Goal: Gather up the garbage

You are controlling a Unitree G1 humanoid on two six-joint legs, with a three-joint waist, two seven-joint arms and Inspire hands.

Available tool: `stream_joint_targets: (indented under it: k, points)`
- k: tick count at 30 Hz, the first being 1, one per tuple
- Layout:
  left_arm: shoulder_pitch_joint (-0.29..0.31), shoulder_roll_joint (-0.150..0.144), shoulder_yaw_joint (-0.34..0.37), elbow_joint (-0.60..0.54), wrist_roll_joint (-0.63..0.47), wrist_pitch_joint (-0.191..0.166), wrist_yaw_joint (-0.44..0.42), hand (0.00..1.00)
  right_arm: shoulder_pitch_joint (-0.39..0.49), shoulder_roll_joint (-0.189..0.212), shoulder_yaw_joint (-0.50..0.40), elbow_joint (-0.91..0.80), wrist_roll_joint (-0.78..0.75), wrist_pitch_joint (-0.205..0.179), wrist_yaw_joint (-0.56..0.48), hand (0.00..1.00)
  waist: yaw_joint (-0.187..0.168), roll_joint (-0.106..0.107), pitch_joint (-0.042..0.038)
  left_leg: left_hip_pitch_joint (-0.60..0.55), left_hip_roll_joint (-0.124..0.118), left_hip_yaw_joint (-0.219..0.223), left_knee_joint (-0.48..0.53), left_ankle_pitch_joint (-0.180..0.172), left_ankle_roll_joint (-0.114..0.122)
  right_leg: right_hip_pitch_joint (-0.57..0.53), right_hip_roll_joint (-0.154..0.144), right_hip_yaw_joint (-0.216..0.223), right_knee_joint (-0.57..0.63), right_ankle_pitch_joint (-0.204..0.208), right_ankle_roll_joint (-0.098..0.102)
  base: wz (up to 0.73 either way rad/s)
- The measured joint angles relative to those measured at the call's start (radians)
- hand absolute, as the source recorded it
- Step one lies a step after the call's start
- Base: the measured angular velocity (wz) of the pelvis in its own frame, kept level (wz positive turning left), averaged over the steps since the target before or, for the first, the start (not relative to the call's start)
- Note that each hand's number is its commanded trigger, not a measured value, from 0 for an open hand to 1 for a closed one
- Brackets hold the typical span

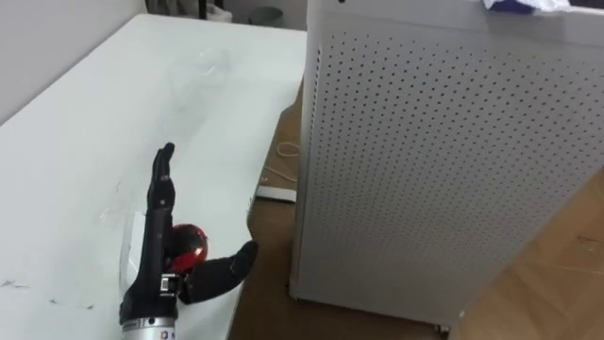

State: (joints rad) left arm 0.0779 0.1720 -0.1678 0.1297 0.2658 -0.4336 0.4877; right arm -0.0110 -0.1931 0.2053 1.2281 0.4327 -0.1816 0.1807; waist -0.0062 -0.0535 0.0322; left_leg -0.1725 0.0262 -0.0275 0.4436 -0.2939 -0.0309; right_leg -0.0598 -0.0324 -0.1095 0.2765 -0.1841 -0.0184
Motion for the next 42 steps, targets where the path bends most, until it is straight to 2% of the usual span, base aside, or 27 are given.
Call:
stream_joint_targets:
  k: [1, 2, 5, 6, 11, 14, 16, 23, 35, 42]
  points:
    - [-0.013, -0.003, -0.006, 0.002, 0.0, -0.001, 0.003, 0.0, 0.0, 0.004, 0.0, 0.005, 0.002, 0.008, -0.007, 1.0, 0.013, -0.003, -0.0043, -0.026, 0.012, 0.032, -0.035, 0.055, 0.028, -0.017, -0.005, 0.003, 0.018, -0.018, 0.019, 0.2]
    - [-0.003, -0.002, -0.012, 0.003, -0.001, 0.0, 0.012, 0.0, 0.008, 0.006, 0.008, 0.002, -0.002, 0.01, -0.004, 1.0, 0.028, -0.011, -0.0068, -0.023, 0.011, 0.044, -0.041, 0.06, 0.037, -0.023, -0.009, -0.018, 0.014, -0.019, 0.023, 0.0]
    - [0.011, 0.012, -0.012, 0.003, 0.0, 0.0, 0.022, 0.0, 0.014, 0.005, 0.009, -0.032, -0.011, 0.008, 0.009, 1.0, 0.039, -0.019, -0.0093, -0.024, 0.003, 0.044, -0.042, 0.06, 0.037, -0.024, -0.008, -0.042, 0.0, -0.019, 0.023, -0.07]
    - [0.011, 0.012, -0.012, 0.003, 0.0, 0.0, 0.024, 0.0, 0.013, 0.005, 0.01, -0.033, -0.013, 0.009, 0.013, 1.0, 0.039, -0.016, -0.0109, -0.024, -0.004, 0.044, -0.048, 0.061, 0.038, -0.021, -0.008, -0.042, -0.004, -0.018, 0.023, 0.0]
    - [0.013, 0.015, -0.012, 0.006, 0.004, -0.001, 0.036, 0.0, 0.036, 0.001, 0.009, -0.046, -0.014, 0.009, 0.028, 1.0, 0.04, -0.01, -0.0152, 0.006, -0.004, 0.048, -0.069, 0.062, 0.037, 0.003, -0.006, -0.04, -0.004, -0.018, 0.023, -0.01]
    - [0.029, 0.026, -0.012, 0.03, 0.004, -0.001, 0.049, 0.0, 0.038, -0.002, 0.007, -0.046, -0.024, 0.009, 0.028, 1.0, 0.038, 0.001, -0.0233, 0.011, -0.005, 0.048, -0.074, 0.063, 0.036, 0.006, -0.005, -0.04, -0.005, -0.019, 0.023, -0.02]
    - [0.047, 0.026, -0.012, 0.033, 0.004, -0.001, 0.049, 0.0, 0.042, -0.002, 0.006, -0.046, -0.024, 0.009, 0.025, 1.0, 0.038, 0.003, -0.0246, 0.011, -0.005, 0.047, -0.075, 0.064, 0.035, 0.006, -0.005, -0.043, -0.008, -0.018, 0.023, 0.04]
    - [0.058, 0.036, -0.012, 0.059, 0.004, -0.001, 0.05, 0.0, 0.038, -0.001, 0.012, -0.046, -0.023, 0.009, 0.025, 1.0, 0.045, 0.004, -0.0248, 0.01, -0.006, 0.045, -0.076, 0.064, 0.034, 0.006, -0.004, -0.048, -0.021, -0.018, 0.022, 0.02]
    - [0.077, 0.036, -0.019, 0.068, -0.013, -0.001, 0.05, 0.0, 0.043, -0.001, 0.03, -0.05, -0.023, 0.01, 0.018, 1.0, 0.042, 0.003, -0.0222, 0.03, -0.008, 0.061, -0.111, 0.069, 0.033, 0.011, -0.01, -0.065, -0.028, -0.018, 0.022, -0.02]
    - [0.092, 0.031, -0.024, 0.11, -0.063, -0.002, 0.009, 0.0, 0.042, 0.007, 0.03, -0.074, -0.043, 0.009, 0.027, 1.0, 0.043, -0.03, -0.0169, 0.037, -0.007, 0.072, -0.124, 0.073, 0.032, 0.012, -0.011, -0.061, -0.039, -0.018, 0.023, -0.04]
